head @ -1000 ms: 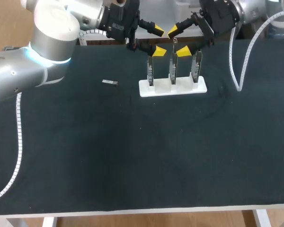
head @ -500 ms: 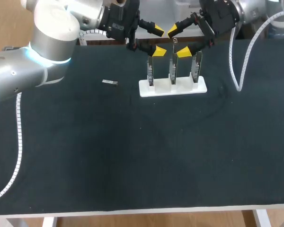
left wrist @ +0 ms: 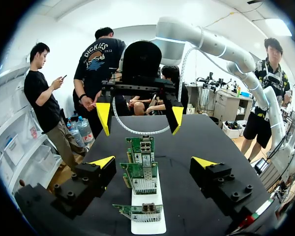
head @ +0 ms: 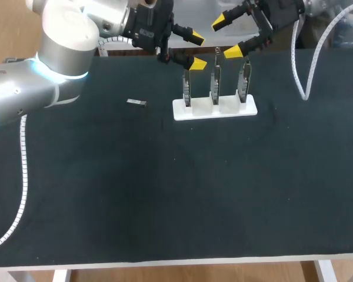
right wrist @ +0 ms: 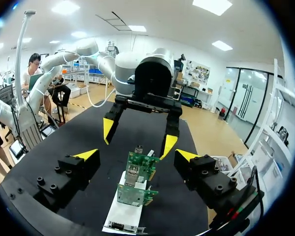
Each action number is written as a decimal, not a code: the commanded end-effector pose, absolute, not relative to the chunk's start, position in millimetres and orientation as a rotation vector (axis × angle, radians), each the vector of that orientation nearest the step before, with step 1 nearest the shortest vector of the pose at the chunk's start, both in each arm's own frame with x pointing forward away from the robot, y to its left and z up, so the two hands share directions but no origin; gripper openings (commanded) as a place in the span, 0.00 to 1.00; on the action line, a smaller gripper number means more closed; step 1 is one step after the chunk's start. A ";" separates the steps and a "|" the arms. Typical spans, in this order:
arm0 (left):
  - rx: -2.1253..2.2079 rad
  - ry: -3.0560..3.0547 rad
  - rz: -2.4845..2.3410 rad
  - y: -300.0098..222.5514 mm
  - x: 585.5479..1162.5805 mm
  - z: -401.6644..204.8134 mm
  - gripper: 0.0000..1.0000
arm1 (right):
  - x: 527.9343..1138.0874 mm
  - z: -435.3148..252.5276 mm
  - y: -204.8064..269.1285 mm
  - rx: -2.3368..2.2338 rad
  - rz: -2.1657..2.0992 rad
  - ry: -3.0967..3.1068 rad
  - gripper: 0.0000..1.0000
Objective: Pick up the optical module with the left hand, and insert it into the network port with the right hand.
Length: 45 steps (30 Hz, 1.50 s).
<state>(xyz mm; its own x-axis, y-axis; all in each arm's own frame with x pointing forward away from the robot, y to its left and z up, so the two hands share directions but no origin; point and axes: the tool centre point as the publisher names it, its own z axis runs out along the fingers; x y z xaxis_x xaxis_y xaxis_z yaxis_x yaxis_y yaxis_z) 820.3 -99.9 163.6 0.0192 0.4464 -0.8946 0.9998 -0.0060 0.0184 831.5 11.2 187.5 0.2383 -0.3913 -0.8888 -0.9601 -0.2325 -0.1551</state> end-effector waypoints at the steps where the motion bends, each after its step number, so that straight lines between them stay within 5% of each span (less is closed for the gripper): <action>1: 1.557 1.525 -0.942 -100.7 822.6 164.0 1.00 | 825.7 189.4 14.7 -1.776 0.948 1.255 1.00; 7: 1.557 1.525 -0.942 -100.7 822.6 164.0 1.00 | 825.7 189.4 14.7 -1.776 0.948 1.255 0.96; 8: 1.557 1.525 -0.942 -100.7 822.6 164.0 1.00 | 825.7 189.4 14.7 -1.776 0.948 1.255 0.44; 10: 1.557 1.525 -0.942 -100.7 822.6 164.0 1.00 | 825.7 189.4 14.7 -1.776 0.948 1.255 0.00; 45: 1.557 1.525 -0.942 -100.7 822.6 164.0 1.00 | 826.3 182.5 14.4 -1.767 0.962 1.264 0.00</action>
